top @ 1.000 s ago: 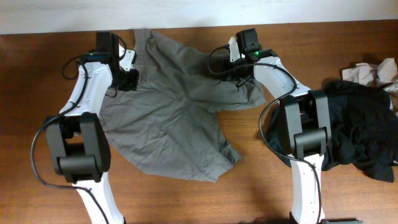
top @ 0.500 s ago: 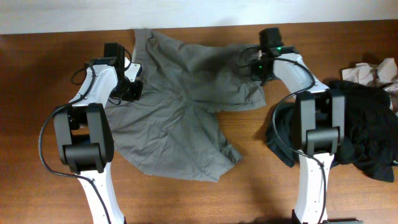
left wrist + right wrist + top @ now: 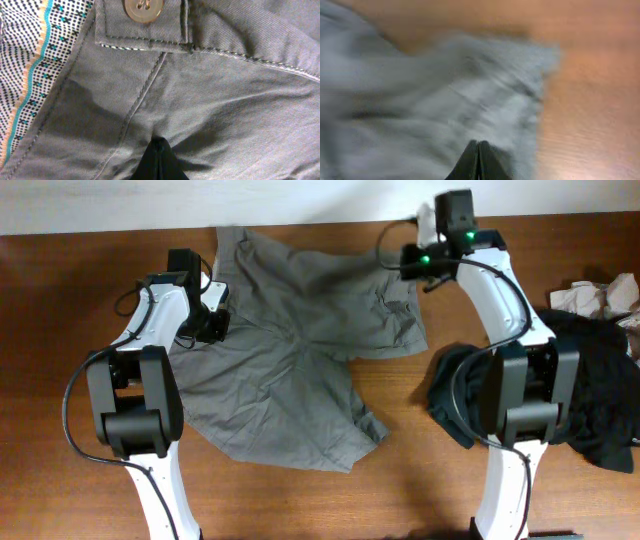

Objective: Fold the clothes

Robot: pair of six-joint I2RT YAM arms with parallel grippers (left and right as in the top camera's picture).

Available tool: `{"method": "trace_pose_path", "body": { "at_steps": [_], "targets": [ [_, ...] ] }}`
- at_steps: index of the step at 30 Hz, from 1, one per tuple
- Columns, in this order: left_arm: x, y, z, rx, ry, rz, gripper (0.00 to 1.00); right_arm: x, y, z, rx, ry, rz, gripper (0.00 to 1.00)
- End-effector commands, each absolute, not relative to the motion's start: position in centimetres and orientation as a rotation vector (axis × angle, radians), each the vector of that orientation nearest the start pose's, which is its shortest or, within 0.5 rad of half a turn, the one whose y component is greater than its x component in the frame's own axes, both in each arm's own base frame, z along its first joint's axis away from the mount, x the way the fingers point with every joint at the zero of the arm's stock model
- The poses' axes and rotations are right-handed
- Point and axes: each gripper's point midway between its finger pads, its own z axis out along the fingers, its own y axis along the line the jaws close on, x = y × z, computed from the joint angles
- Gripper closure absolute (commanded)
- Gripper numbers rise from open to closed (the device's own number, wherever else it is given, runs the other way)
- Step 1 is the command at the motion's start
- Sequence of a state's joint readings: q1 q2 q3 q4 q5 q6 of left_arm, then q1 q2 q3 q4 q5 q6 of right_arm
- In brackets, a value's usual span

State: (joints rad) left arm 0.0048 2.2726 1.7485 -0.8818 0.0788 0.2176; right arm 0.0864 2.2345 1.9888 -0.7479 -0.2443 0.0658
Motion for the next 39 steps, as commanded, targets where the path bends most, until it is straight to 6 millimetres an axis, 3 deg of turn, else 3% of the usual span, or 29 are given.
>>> {"method": "trace_pose_path", "body": {
  "at_steps": [1,7,12,17,22,27,29,33,39],
  "targets": [
    [46.3,-1.0,-0.5,0.34,2.986,-0.08,1.0,56.1,14.9,12.1,-0.278,2.503,0.497,0.96],
    [47.9,-1.4,4.0,0.315,2.876,-0.087,1.0,57.5,17.2,8.2,-0.297,2.494,0.487,0.96],
    [48.4,-1.4,7.6,0.312,2.795,-0.079,1.0,58.2,16.1,3.6,-0.234,2.547,0.46,0.96],
    [48.4,-1.4,9.4,0.31,2.759,-0.071,1.0,59.4,13.7,1.2,-0.177,2.557,0.369,0.96],
    [48.1,-1.4,9.4,0.311,2.773,-0.074,1.0,60.6,8.7,0.5,-0.028,2.555,0.124,0.96],
    [48.2,-1.4,9.4,0.311,2.767,-0.074,1.0,60.0,5.6,-0.1,0.035,2.592,0.01,0.96],
    [49.2,-1.8,9.9,0.317,2.718,-0.084,1.0,59.4,4.9,-0.3,0.049,2.624,0.009,0.96],
    [51.9,-4.7,12.0,0.37,2.554,-0.253,1.0,58.7,6.8,2.7,0.011,2.632,0.207,0.96],
    [55.2,-9.4,15.5,0.482,2.31,-0.348,1.0,57.4,11.7,12.6,-0.118,2.518,0.567,0.96]
  ]
}}
